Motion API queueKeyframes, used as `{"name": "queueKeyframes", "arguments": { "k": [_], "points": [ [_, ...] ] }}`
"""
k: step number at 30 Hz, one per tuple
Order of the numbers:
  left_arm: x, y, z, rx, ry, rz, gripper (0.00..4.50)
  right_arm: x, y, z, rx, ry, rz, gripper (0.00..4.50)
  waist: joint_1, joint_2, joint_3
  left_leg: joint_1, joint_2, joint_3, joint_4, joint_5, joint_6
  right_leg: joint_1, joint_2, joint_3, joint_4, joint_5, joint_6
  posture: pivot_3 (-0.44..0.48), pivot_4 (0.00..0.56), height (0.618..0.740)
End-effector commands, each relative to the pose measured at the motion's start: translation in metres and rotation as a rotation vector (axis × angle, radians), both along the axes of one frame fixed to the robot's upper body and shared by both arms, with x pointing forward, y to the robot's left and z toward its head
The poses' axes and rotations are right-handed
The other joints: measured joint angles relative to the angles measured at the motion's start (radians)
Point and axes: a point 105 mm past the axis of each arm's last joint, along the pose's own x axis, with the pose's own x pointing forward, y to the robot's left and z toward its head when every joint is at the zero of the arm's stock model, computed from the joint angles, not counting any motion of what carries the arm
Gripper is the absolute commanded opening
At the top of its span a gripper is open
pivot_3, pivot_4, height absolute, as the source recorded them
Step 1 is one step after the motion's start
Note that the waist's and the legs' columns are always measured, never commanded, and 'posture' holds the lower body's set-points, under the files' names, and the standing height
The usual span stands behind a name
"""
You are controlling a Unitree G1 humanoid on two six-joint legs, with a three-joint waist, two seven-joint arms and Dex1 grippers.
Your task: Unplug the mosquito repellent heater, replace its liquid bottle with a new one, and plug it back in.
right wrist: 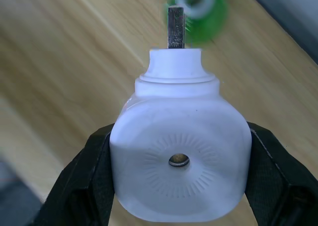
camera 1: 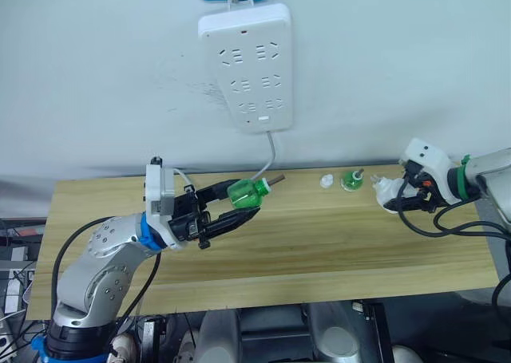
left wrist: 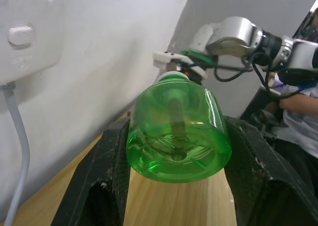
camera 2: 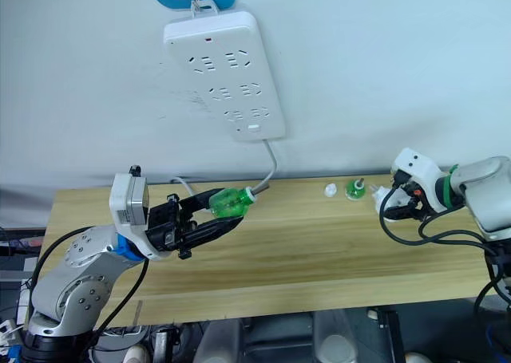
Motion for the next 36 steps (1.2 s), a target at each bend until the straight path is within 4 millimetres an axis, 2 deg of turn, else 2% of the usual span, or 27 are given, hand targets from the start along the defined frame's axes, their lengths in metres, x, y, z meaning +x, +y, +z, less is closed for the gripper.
{"name": "queueKeyframes", "arguments": {
  "k": [1, 6, 16, 30, 36],
  "points": [
    [-0.003, -0.003, 0.006, -0.038, -0.039, -0.035, 2.26, -0.020, 0.021, 0.032, 0.172, 0.000, 0.074, 2.97, -0.002, 0.000, 0.000, 0.000, 0.000, 0.000, 0.000, 0.000, 0.000, 0.000, 0.000, 0.000, 0.000, 0.000, 0.000, -0.313, 0.397, 0.740],
    [-0.004, -0.006, 0.007, -0.064, -0.057, -0.077, 2.26, -0.037, 0.047, 0.056, 0.353, 0.045, 0.153, 2.97, -0.014, 0.000, 0.000, 0.000, 0.000, 0.000, 0.000, 0.000, 0.000, 0.000, 0.000, -0.001, 0.000, 0.000, 0.000, -0.326, 0.394, 0.740],
    [-0.006, -0.011, 0.002, -0.029, -0.082, -0.157, 2.26, -0.056, 0.086, 0.076, 0.516, 0.138, 0.303, 2.97, -0.019, 0.000, 0.000, -0.002, 0.000, -0.001, 0.000, -0.001, 0.001, 0.000, 0.000, -0.001, -0.001, 0.000, 0.000, -0.337, 0.398, 0.740],
    [-0.006, -0.018, 0.005, -0.035, -0.088, -0.199, 2.26, -0.054, 0.115, 0.105, 0.585, 0.112, 0.405, 2.97, -0.022, 0.000, 0.000, -0.004, 0.000, -0.001, 0.000, -0.001, 0.002, 0.000, 0.000, -0.002, -0.003, 0.000, 0.000, -0.332, 0.400, 0.740],
    [-0.004, -0.019, 0.006, -0.032, -0.093, -0.207, 2.26, -0.060, 0.125, 0.113, 0.586, 0.107, 0.465, 2.97, -0.023, 0.000, 0.000, -0.007, 0.000, -0.002, 0.001, -0.002, 0.003, -0.001, 0.000, -0.004, -0.002, 0.000, 0.000, -0.334, 0.403, 0.740]
  ]
}}
